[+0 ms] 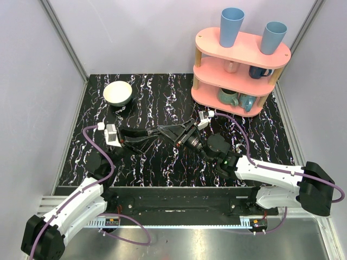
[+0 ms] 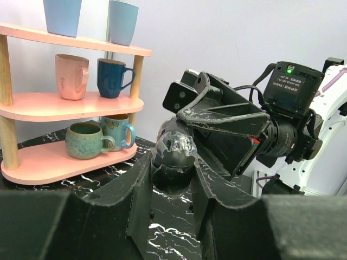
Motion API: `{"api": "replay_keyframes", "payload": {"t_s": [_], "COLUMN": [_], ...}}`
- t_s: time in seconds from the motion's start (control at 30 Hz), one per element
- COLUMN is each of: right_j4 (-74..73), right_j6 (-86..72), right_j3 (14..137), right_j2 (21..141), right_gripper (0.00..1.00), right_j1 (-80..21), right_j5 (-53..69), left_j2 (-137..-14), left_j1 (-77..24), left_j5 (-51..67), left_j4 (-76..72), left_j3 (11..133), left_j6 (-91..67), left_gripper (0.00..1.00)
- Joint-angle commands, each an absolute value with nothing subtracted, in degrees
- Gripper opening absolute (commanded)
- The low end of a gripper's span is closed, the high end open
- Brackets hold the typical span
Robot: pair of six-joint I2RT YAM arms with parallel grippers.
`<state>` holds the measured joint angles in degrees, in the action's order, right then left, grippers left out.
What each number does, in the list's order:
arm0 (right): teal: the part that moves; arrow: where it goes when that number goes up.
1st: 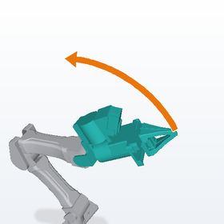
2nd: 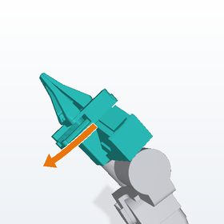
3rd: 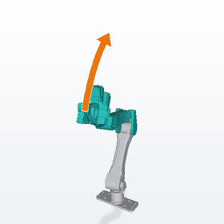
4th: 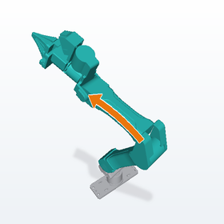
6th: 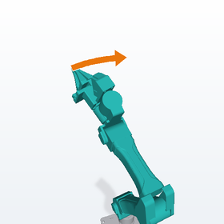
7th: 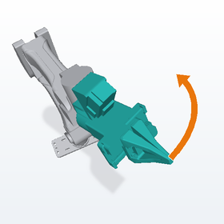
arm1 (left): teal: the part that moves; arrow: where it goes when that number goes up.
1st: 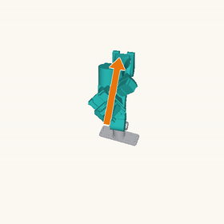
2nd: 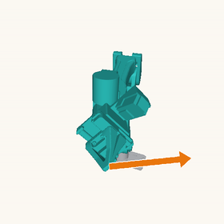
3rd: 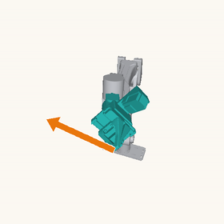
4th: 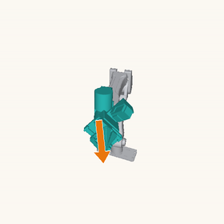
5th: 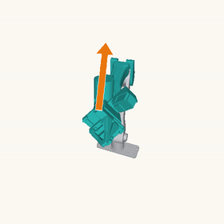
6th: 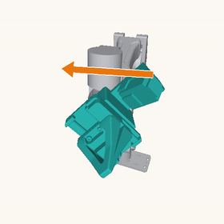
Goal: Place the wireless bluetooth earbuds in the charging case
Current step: Pass from the right arm to the left, then open the charging case.
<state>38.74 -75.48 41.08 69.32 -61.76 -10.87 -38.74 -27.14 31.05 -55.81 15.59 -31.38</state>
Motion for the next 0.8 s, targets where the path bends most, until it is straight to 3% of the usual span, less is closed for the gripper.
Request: {"api": "replay_keyframes", "payload": {"t_s": [0.0, 0.1, 0.33, 0.57, 0.77], "right_j4": [39.99, 36.14, 19.71, 4.50, 0.89], "right_j6": [-71.65, -67.26, -55.30, -40.71, -38.85], "right_j3": [41.40, 42.36, 46.76, 57.89, 61.95], "right_j2": [68.03, 65.67, 58.46, 58.88, 64.32], "right_gripper": [0.26, 0.49, 0.73, 0.72, 0.70], "right_j1": [-61.96, -61.96, -61.96, -61.96, -61.96], "right_j5": [-9.41, -10.36, -16.87, -13.20, -7.82], "left_j2": [-38.15, -37.18, -34.11, -33.75, -34.54], "left_j1": [-27.33, -27.42, -27.33, -27.33, -27.33], "left_j5": [31.11, 31.38, 30.59, 31.29, 31.55], "left_j4": [-58.97, -57.84, -55.11, -53.53, -53.44], "left_j3": [15.91, 15.82, 15.38, 16.35, 17.05], "left_j6": [-29.80, -28.74, -26.72, -26.28, -26.28], "left_gripper": [0.00, 0.00, 0.00, 0.00, 0.00]}}
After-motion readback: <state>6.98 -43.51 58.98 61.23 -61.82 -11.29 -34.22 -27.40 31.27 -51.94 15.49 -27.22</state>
